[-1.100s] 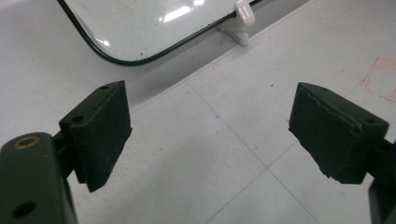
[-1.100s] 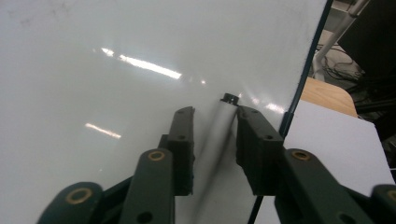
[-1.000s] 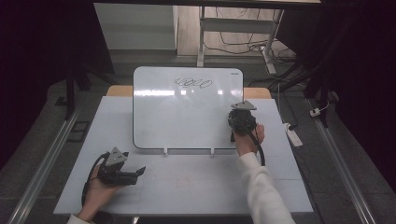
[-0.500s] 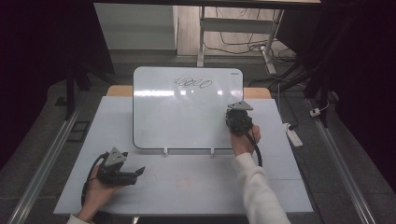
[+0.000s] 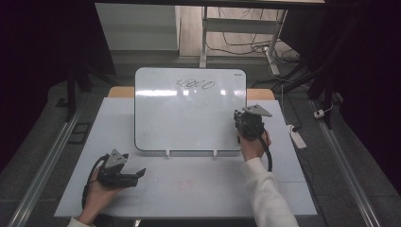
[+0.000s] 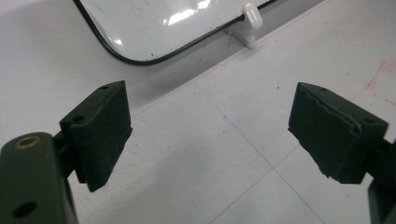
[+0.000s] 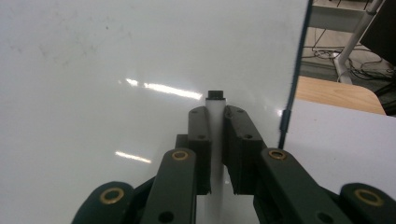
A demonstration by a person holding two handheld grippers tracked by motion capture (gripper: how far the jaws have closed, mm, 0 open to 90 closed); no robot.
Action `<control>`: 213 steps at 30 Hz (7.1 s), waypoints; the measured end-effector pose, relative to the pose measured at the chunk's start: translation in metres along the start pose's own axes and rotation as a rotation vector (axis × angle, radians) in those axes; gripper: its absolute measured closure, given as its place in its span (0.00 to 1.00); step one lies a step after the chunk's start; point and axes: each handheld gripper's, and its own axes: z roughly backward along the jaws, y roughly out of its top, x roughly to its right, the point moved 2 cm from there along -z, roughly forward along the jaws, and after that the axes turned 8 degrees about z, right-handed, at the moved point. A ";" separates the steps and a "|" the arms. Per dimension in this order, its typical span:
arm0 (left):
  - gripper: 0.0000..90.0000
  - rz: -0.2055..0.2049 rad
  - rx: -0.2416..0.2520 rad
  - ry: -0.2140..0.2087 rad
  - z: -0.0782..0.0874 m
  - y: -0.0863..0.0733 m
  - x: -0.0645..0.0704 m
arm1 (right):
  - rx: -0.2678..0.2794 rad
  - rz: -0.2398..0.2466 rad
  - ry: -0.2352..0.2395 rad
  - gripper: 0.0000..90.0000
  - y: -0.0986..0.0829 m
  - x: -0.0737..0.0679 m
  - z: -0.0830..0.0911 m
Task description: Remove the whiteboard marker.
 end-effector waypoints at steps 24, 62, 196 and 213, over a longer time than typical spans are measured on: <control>0.21 0.000 0.136 -0.082 0.015 0.055 0.022 | 0.174 -0.063 0.180 0.89 -0.006 -0.014 0.047; 0.49 -0.052 0.083 -0.447 -0.065 0.132 0.109 | 0.264 -0.110 0.405 0.89 -0.012 -0.099 0.057; 0.35 -0.032 0.092 -0.233 0.022 0.023 0.030 | 0.243 0.109 0.760 0.86 -0.029 -0.048 0.043; 0.32 0.041 0.071 -0.171 0.011 -0.005 0.010 | 0.361 0.023 0.585 0.86 0.036 -0.020 0.010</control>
